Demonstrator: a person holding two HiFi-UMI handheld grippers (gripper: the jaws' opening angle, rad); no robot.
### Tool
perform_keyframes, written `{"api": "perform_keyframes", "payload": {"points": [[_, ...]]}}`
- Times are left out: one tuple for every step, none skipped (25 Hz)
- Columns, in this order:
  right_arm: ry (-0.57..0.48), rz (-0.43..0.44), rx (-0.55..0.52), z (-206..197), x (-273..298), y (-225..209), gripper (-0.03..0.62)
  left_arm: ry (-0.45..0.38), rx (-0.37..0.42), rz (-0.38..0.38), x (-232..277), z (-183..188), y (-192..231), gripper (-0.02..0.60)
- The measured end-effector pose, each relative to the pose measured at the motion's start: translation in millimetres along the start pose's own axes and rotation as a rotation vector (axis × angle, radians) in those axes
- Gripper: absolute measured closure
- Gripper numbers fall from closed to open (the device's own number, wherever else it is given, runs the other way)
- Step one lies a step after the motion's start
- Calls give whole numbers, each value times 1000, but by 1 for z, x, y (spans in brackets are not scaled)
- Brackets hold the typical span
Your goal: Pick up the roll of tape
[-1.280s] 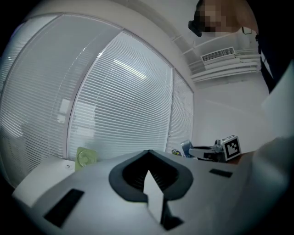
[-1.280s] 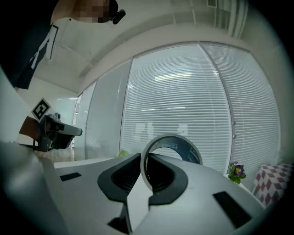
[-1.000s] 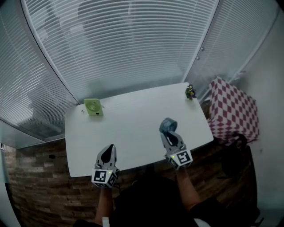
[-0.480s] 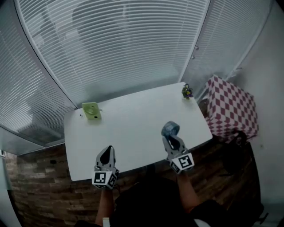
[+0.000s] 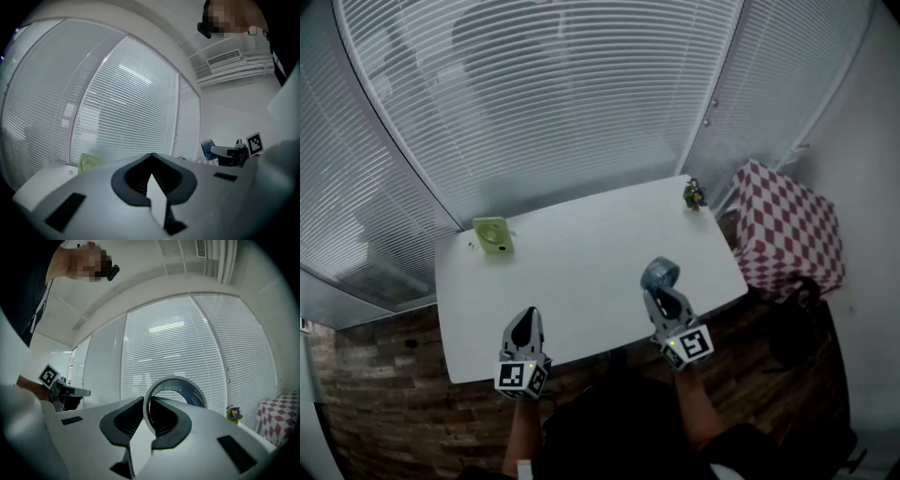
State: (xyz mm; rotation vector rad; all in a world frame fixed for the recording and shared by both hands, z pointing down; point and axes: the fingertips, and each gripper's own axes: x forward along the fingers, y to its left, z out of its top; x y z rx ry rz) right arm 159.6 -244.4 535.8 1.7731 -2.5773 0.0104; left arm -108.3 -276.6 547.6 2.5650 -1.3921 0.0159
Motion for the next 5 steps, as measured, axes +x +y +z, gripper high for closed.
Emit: {"api": "perform_keyframes", "payload": {"points": [[-2,4,10,1,1,1,548,0,-5,-4,1,1,0,575],[-3,6,15,2,1,2,548,-2,-7,-8,2,2,-1,575],[0,7,8,1,2,3,548,-5,-6,-13,3,3,-2,575],[3,9,-7,1,3,5,548,-7,-3,-20,4,5,-3,575],[6,14,-24,0,3,7,548,-10,1,-27,5,6,-4,575]]}}
